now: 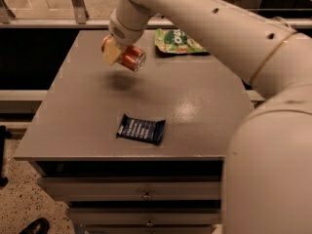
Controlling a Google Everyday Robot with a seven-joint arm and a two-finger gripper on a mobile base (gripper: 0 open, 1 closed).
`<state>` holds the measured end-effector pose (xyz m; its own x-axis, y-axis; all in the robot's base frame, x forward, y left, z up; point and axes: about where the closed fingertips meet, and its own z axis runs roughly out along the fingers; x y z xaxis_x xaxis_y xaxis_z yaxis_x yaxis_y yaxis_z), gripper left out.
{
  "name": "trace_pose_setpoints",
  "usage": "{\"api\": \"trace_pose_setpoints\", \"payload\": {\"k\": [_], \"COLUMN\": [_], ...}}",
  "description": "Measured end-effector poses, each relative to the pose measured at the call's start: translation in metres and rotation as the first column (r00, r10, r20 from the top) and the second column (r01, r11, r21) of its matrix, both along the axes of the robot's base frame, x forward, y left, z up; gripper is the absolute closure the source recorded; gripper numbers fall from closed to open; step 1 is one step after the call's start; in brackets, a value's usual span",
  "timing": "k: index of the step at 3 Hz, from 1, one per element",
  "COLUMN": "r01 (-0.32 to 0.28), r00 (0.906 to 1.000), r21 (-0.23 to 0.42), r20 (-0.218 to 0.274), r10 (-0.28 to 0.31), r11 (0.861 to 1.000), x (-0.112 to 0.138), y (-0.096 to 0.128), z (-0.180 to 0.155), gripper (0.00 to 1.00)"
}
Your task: Place coke can upright
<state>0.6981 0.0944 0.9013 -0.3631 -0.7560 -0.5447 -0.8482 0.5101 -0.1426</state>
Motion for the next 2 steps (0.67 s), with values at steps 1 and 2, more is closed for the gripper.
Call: {"api": "trace_pose_setpoints", "payload": {"k": [1, 2], "r01": [-0.026, -0.065], "r00": [0.9958, 0.9874], "r21": [0.142, 0.296], "r20": [0.09, 0.157], "r10": [0.014, 0.019], "r11": [0.99, 0.953], "x": [-0.009, -0.013], "y": [-0.032, -0.049], "z": [0.015, 0.012], "gripper": [1.0, 1.0]}}
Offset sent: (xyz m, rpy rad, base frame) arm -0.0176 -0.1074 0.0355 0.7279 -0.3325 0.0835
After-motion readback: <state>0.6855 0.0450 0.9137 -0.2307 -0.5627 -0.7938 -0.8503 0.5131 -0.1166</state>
